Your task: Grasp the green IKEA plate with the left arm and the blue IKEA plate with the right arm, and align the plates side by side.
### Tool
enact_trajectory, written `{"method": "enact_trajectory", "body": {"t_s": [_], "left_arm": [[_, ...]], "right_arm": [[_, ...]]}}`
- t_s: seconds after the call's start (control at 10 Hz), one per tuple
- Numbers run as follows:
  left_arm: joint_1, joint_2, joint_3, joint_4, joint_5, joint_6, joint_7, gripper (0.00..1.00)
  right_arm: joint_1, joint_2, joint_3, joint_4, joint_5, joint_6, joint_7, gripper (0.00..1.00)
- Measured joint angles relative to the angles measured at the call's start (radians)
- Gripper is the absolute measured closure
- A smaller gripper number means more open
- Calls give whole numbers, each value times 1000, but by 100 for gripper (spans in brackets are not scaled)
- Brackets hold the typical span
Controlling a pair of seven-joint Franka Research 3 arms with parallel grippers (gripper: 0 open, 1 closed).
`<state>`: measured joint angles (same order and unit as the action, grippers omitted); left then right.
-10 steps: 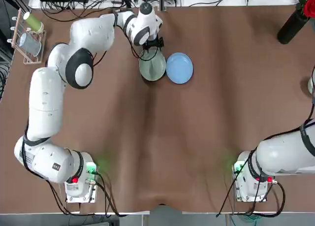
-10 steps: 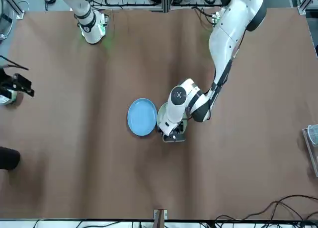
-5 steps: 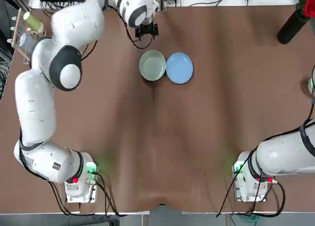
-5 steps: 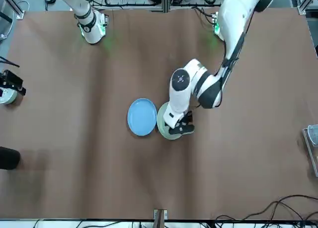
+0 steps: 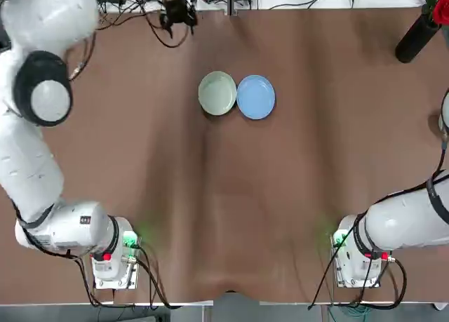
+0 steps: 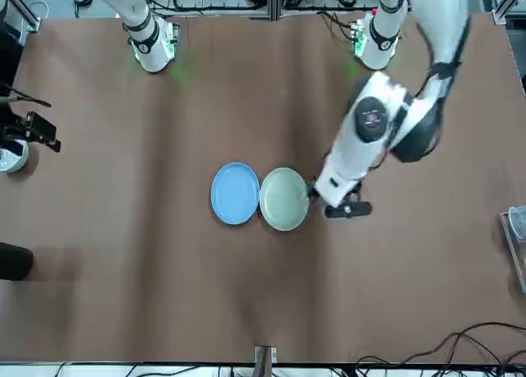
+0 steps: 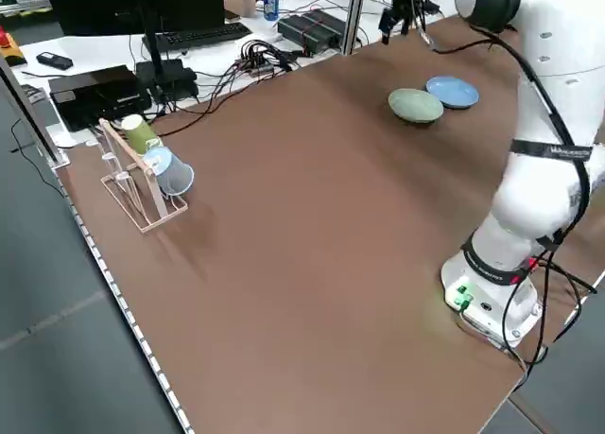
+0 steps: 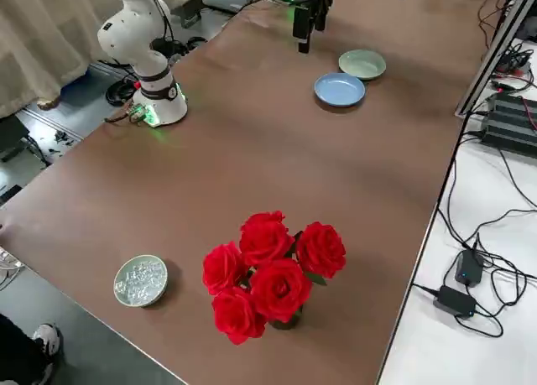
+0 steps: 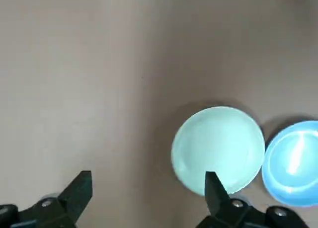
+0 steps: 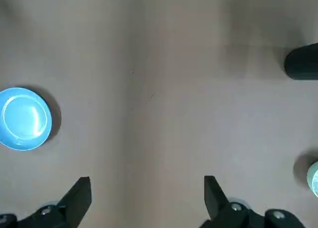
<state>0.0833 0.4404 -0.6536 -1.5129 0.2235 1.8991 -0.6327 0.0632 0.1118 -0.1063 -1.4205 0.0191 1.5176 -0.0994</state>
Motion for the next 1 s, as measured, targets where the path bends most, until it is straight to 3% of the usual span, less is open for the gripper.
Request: {"method": "enact_trajectory", "body": {"t_s": [0.2, 0.4, 0.8, 1.0], "left_arm": [[178, -66, -104, -4, -42, -86, 80, 0], [321, -138, -153, -3, -82, -174, 166, 0], [491, -270, -157, -19, -103, -241, 322, 0], [526, -299, -121, -33, -117, -242, 380, 0]], "right_arm": [[0, 0, 0, 0, 0, -3, 0, 0], [0, 0, 1, 1, 1, -4, 0, 0], [2, -7, 2, 13, 6, -17, 0, 0], [1, -6, 1, 13, 6, -17, 0, 0]]}}
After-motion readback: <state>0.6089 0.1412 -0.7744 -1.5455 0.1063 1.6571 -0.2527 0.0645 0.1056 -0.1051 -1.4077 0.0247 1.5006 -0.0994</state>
